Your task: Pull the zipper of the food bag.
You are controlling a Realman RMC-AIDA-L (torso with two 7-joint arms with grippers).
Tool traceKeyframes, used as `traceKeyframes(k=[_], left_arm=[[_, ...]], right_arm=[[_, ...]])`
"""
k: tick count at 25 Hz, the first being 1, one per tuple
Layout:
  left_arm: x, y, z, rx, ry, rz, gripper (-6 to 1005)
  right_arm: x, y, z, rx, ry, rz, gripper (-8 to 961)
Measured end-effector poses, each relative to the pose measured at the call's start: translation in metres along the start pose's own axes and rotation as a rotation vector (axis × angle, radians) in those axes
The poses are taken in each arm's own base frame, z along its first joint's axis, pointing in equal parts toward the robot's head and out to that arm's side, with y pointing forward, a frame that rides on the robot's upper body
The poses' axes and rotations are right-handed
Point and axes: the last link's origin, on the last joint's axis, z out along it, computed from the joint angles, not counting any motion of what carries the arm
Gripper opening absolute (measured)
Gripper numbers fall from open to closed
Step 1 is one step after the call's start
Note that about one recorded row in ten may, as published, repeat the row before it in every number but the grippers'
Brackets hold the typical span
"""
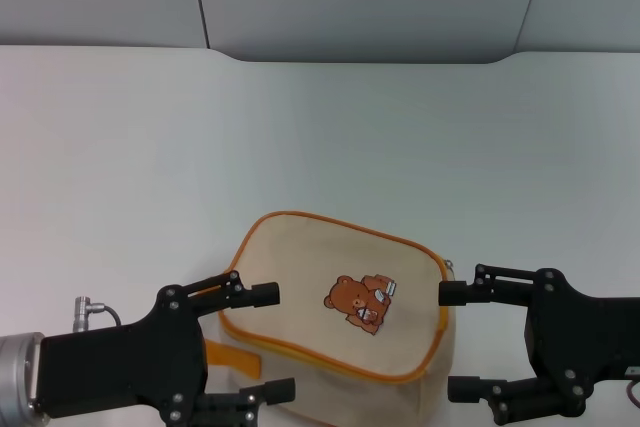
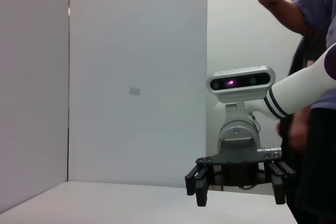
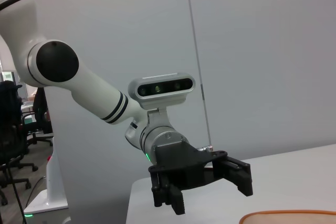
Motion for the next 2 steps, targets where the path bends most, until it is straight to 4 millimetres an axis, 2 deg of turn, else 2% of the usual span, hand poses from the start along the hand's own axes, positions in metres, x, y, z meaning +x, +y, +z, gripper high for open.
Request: traceKeyframes(k=[2], left_arm=[[-0.0002,0.0005,0.0000,0.001,0.001,-0.001,829]], right_arm=[[0.0003,0.0003,-0.0002,0.001,0.000,0.000,834]])
